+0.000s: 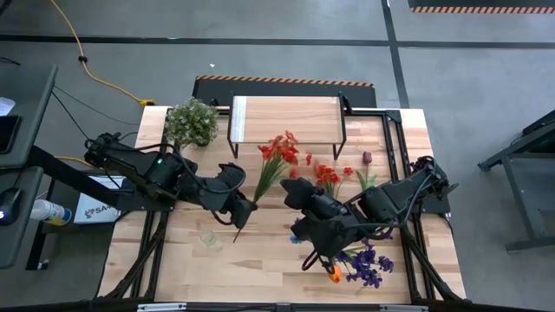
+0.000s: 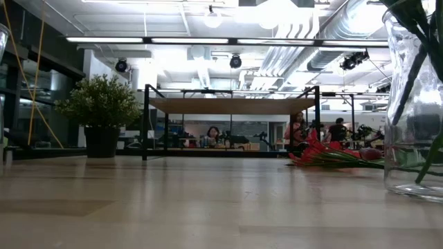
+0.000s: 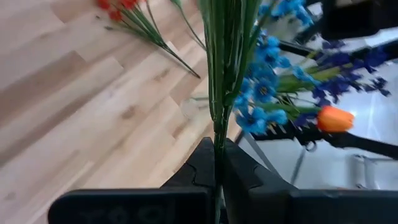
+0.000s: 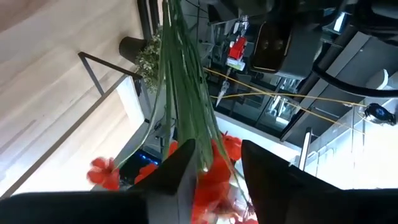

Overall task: Pick and place flowers into a vace then onto a shelf
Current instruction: Put the bottom orange flowers into the left transparent vase

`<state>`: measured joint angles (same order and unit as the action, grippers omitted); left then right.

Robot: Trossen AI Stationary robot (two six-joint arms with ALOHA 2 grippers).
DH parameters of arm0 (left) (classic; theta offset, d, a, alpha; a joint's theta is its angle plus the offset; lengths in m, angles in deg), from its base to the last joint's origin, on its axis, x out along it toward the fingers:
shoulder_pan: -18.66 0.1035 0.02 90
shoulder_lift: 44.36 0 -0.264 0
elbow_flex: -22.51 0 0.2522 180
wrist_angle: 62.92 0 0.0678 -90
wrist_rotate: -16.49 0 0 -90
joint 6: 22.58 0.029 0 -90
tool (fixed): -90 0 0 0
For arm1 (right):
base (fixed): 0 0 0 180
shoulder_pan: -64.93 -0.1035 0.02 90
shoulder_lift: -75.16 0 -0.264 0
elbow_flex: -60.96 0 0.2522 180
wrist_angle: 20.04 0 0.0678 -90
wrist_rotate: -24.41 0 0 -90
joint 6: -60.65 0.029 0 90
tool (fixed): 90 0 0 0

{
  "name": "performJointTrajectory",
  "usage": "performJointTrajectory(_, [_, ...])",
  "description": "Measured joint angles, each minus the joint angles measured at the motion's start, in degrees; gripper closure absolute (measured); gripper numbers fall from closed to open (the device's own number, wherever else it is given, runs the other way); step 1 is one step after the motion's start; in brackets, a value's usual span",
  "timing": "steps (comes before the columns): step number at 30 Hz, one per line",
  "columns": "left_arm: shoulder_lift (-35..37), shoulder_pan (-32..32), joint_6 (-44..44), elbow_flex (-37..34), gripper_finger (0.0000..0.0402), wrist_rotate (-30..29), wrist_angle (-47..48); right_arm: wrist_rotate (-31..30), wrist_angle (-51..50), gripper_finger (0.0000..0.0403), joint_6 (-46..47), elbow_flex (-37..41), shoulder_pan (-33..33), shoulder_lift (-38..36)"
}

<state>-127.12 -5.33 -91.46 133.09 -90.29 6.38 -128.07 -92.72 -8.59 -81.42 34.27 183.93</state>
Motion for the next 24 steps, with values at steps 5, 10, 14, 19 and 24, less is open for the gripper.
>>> performJointTrajectory(5, [0.0, 0.0, 0.04, 0.0, 0.0361, -3.42, 1.65, -1.2, -0.08, 0.027, 0.29, 0.0, -0.62, -0.23])
performJointTrajectory(10, [0.21, -0.02, 0.05, 0.0, 0.0361, -6.8, 2.48, -2.56, -0.47, 0.0268, 1.66, 0.0, -1.09, -0.94])
performJointTrajectory(14, [0.7, -0.07, 0.32, -0.07, 0.0361, -9.74, 2.7, -3.77, -1.51, 0.0269, 1.89, 0.0, -1.29, -2.26])
performJointTrajectory(19, [1.95, -1.22, 2.5, -0.04, 0.0361, -14.17, 1.68, -6.22, -1.79, 0.0269, 4.06, 0.0, -1.38, -4.87])
performJointTrajectory(24, [4.0, -4.55, 3.09, -0.04, 0.0361, -21.99, 1.17, -9.36, -2.42, 0.0269, 6.8, 0.0, -1.33, -8.19])
